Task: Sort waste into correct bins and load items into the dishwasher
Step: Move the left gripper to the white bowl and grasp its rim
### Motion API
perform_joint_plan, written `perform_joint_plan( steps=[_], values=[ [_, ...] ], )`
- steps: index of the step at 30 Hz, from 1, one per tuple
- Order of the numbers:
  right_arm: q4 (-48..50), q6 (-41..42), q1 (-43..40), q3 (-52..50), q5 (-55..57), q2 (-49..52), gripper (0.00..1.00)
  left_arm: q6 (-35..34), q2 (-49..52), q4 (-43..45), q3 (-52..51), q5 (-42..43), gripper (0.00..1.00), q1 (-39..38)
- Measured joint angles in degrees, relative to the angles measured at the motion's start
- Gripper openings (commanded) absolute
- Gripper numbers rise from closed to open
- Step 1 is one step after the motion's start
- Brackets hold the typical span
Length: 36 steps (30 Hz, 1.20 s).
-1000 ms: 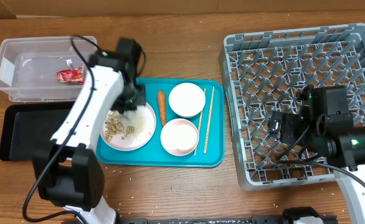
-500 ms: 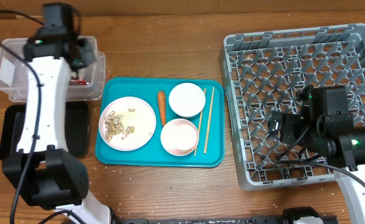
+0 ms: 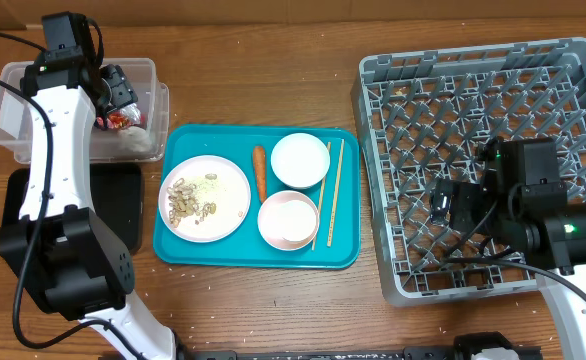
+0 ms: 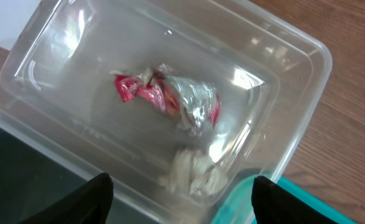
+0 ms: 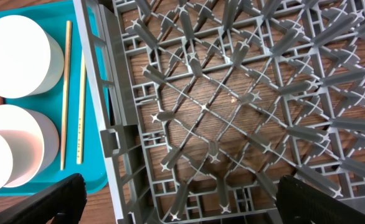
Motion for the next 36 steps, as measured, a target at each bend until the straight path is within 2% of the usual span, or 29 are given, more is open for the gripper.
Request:
perform_joint_plan(
  steps=[6,13,19,26,30,36],
  values=[
    [-0.2,0.0,0.0,0.0,0.0,0.0,1.0,0.0,-1.4,-9.6,0.9,6.8,0.81,0.0],
    [-0.2,0.0,0.0,0.0,0.0,0.0,1.0,0.0,-5.5,-21.1,1.3,15.4,0.82,-2.9],
    [-0.2,0.0,0.0,0.0,0.0,0.0,1.0,0.4,-5.6,-28.3,1.4,17.6,0.83,-10.9],
    [-0.5,0.0,0.0,0.0,0.0,0.0,1.0,0.4,-5.6,-37.1,1.4,15.5,0.85,-19.2],
    [-0.5,0.0,0.0,0.0,0.0,0.0,1.0,1.0,-5.6,-38.8,1.4,16.2,0.85,-22.5],
    [-0.6,0.0,0.0,0.0,0.0,0.0,1.0,1.9,-5.6,-38.0,1.4,17.9,0.87,-32.7]
  ],
)
